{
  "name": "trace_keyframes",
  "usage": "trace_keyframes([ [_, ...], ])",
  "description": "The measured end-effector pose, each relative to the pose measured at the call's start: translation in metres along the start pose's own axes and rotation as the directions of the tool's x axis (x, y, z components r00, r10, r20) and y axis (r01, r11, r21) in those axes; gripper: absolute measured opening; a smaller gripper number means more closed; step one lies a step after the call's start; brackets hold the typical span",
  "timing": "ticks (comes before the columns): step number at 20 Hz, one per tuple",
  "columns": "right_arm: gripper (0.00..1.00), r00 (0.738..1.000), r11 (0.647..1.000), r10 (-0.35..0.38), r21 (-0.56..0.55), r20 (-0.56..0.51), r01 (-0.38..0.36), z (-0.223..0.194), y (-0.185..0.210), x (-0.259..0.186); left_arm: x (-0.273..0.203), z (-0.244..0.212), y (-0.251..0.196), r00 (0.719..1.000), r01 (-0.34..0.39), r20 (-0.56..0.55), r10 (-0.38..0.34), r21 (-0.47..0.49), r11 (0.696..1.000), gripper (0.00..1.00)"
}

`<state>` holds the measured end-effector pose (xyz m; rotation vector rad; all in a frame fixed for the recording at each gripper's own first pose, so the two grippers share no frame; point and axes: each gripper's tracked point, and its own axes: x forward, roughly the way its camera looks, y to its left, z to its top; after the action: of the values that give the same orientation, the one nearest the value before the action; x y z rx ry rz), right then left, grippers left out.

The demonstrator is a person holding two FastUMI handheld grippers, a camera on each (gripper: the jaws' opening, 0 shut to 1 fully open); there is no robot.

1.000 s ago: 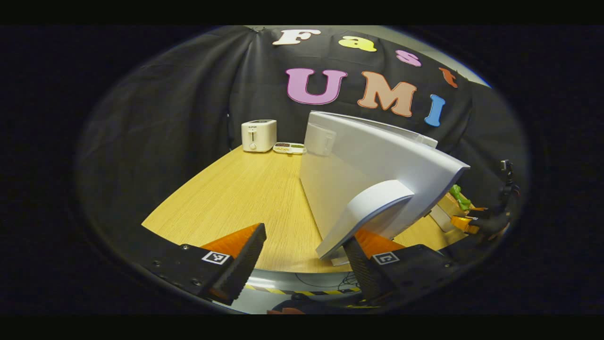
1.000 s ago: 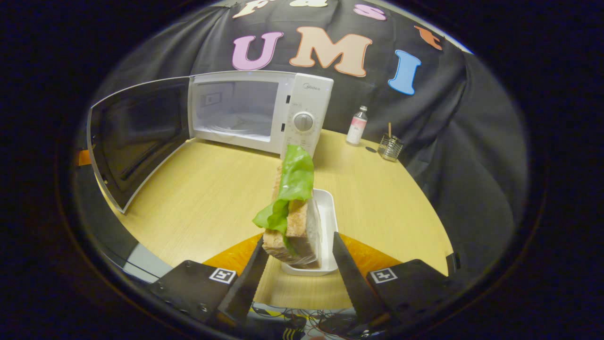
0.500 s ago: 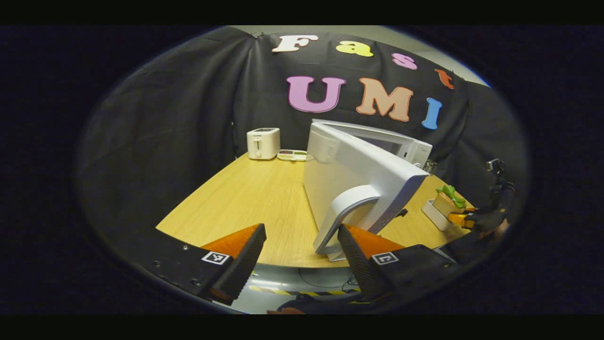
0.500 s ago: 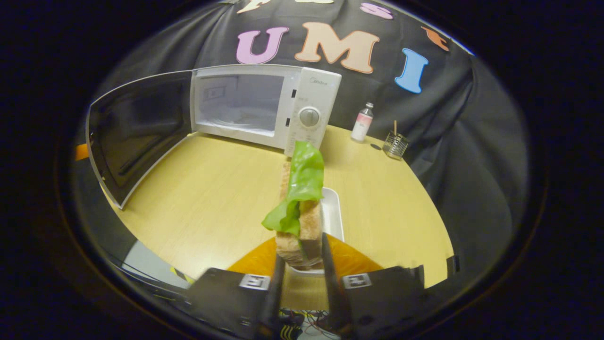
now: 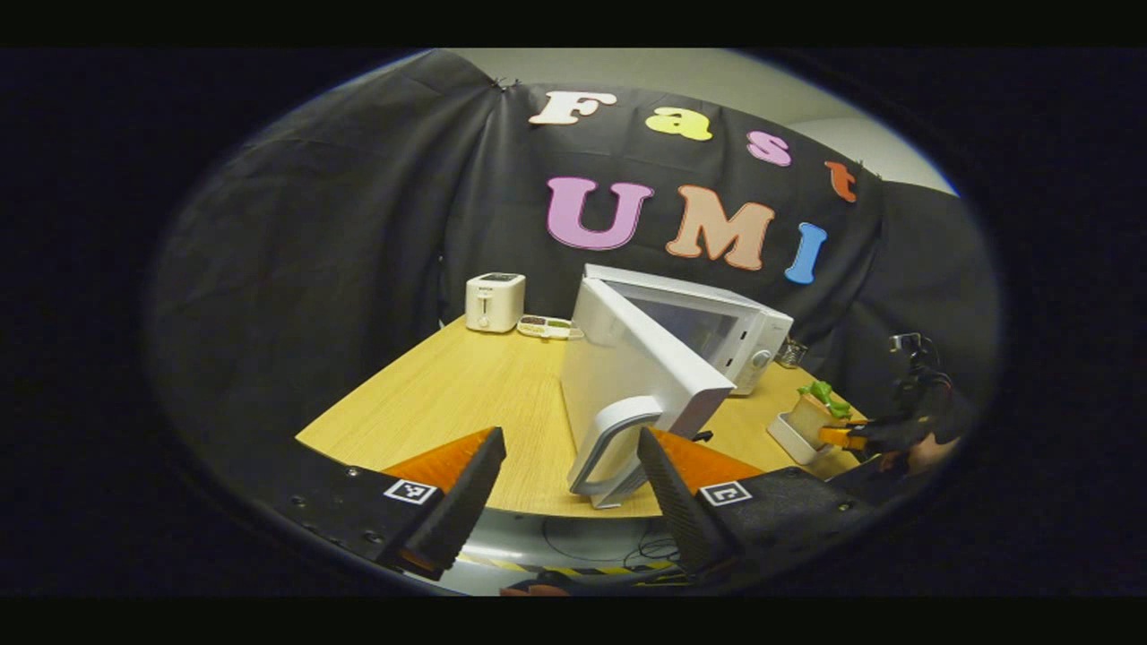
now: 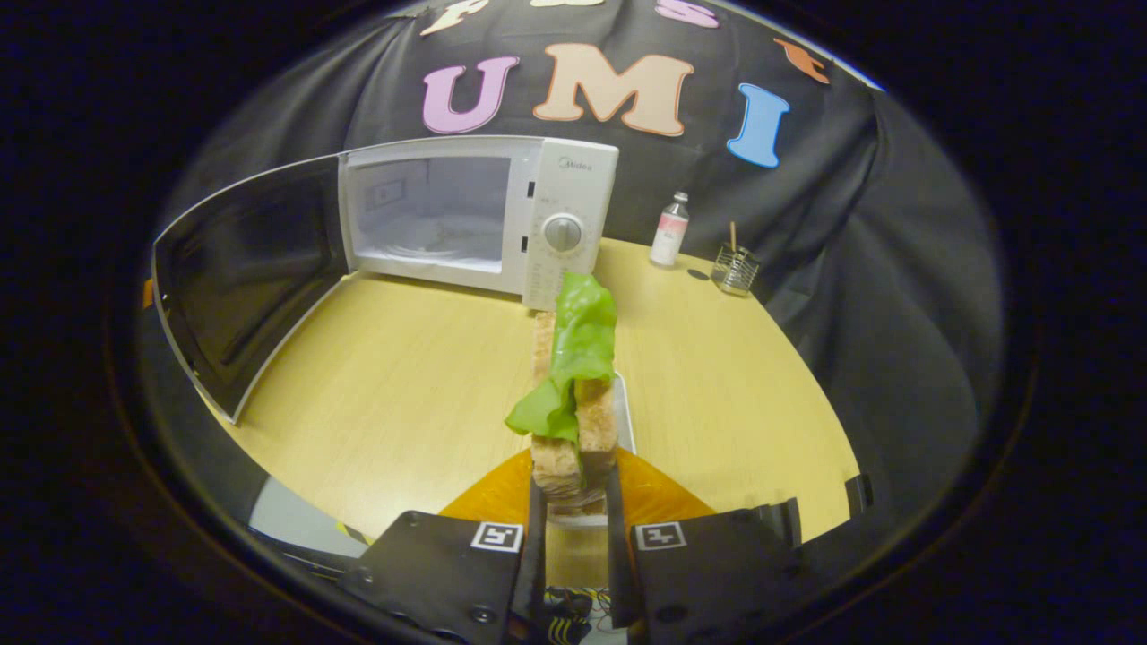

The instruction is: Open the microwave oven with the left hand, put the food in, and close the microwave oven.

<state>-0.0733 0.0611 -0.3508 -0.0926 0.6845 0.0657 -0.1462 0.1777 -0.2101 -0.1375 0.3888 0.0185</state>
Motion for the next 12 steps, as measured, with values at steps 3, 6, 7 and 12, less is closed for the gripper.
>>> trace_keyframes([
  [3,0.31,1.000,1.000,-0.001,0.007,0.029,0.001,0.023,0.000,-0.005,-0.006,0.013,-0.003,1.000,0.016,0.021,-0.017,0.043,0.999,0.92],
  [6,0.31,0.999,1.000,0.016,0.008,0.051,-0.017,0.047,0.010,-0.006,-0.010,0.029,-0.005,0.998,0.027,0.055,-0.031,0.078,0.997,0.92],
  [7,0.31,0.998,0.999,0.033,0.015,0.055,-0.034,0.056,0.019,-0.005,-0.010,0.032,-0.005,0.997,0.034,0.065,-0.039,0.087,0.996,0.88],
  [12,0.27,0.988,0.982,0.148,0.107,0.048,-0.153,0.098,0.083,0.006,-0.015,0.023,0.002,0.997,0.051,0.043,-0.056,0.112,0.992,0.92],
])
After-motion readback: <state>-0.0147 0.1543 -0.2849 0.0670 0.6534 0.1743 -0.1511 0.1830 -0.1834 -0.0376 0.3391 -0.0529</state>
